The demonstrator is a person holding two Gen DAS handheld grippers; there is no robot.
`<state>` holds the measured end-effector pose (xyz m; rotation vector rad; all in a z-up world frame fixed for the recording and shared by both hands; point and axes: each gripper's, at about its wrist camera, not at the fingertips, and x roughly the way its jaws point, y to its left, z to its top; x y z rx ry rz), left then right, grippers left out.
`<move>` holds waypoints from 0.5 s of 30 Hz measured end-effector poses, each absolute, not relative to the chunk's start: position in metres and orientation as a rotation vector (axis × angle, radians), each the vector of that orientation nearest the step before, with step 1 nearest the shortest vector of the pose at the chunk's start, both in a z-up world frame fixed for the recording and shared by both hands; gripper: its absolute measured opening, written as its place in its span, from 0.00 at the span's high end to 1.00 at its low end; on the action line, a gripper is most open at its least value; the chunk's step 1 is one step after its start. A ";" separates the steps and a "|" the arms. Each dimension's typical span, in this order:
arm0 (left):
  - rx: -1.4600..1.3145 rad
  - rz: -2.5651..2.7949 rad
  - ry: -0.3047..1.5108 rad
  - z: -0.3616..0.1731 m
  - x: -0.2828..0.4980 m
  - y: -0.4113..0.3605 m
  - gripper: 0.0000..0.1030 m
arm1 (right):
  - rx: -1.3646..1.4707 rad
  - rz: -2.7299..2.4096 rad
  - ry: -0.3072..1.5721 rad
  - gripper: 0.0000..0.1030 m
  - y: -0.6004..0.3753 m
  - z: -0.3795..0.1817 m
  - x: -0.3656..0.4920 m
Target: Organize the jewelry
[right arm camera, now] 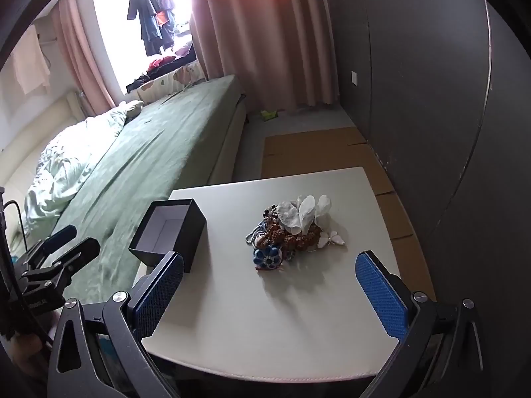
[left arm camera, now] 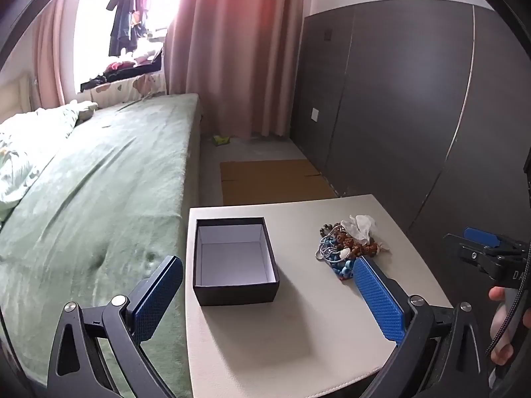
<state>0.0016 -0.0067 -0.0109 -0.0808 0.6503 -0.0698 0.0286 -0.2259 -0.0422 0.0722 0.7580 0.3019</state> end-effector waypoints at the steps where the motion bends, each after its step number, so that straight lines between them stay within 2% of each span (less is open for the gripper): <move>1: -0.078 -0.072 0.650 -0.011 0.001 -0.007 0.01 | 0.073 0.302 0.757 0.00 -0.226 -0.042 0.028; 15: -0.099 -0.093 0.630 -0.010 -0.002 -0.010 0.05 | 0.070 0.297 0.757 0.00 -0.228 -0.044 0.028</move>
